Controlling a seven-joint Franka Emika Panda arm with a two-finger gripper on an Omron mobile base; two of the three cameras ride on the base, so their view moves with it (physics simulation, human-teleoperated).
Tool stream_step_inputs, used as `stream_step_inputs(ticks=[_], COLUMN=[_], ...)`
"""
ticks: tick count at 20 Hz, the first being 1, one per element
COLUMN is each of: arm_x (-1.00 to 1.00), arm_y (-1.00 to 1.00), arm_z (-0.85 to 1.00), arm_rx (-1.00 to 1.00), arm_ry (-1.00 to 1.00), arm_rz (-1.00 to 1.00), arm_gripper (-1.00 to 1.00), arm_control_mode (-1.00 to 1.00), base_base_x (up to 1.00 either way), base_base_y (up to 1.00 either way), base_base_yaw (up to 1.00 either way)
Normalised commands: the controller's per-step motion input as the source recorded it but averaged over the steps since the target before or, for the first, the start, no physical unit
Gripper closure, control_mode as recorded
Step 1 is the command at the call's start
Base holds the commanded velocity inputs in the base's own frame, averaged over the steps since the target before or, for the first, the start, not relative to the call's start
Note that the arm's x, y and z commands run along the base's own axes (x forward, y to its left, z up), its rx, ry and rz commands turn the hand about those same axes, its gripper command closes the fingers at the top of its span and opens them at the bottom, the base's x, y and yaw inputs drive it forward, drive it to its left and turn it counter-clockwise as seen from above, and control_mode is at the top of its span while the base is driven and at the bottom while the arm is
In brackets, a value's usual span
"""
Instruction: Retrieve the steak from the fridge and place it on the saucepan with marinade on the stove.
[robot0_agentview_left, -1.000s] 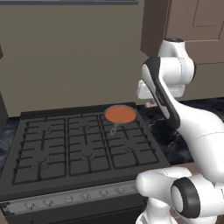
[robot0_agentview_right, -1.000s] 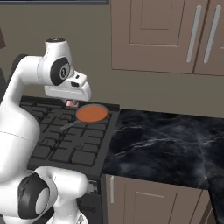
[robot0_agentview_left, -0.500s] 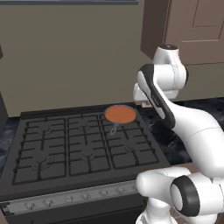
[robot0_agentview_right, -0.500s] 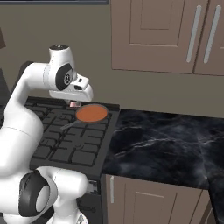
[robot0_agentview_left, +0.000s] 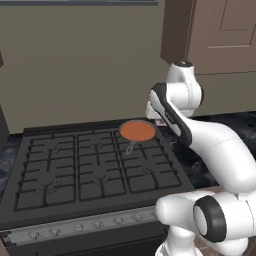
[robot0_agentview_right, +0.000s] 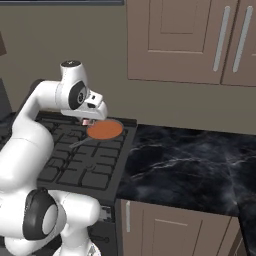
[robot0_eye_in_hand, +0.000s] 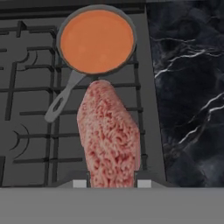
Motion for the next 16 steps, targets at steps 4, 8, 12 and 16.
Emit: stream_step_inputs(ticks=[4,8,12,16], arm_x=[0.4,0.49,0.5,0.49], arm_y=[0.05,0.03,0.05,0.06], arm_z=[-0.25,-0.22,-0.28,-0.35], arm_rx=[0.0,0.0,0.0,0.0], arm_ry=[0.0,0.0,0.0,0.0], arm_rz=[0.0,0.0,0.0,0.0], arm_gripper=[1.0,1.0,1.0,1.0], arm_control_mode=[-1.0,-1.0,-1.0,-1.0], base_base_x=[0.0,0.0,0.0,0.0], base_base_y=[0.0,0.0,0.0,0.0], base_base_yaw=[0.0,0.0,0.0,0.0])
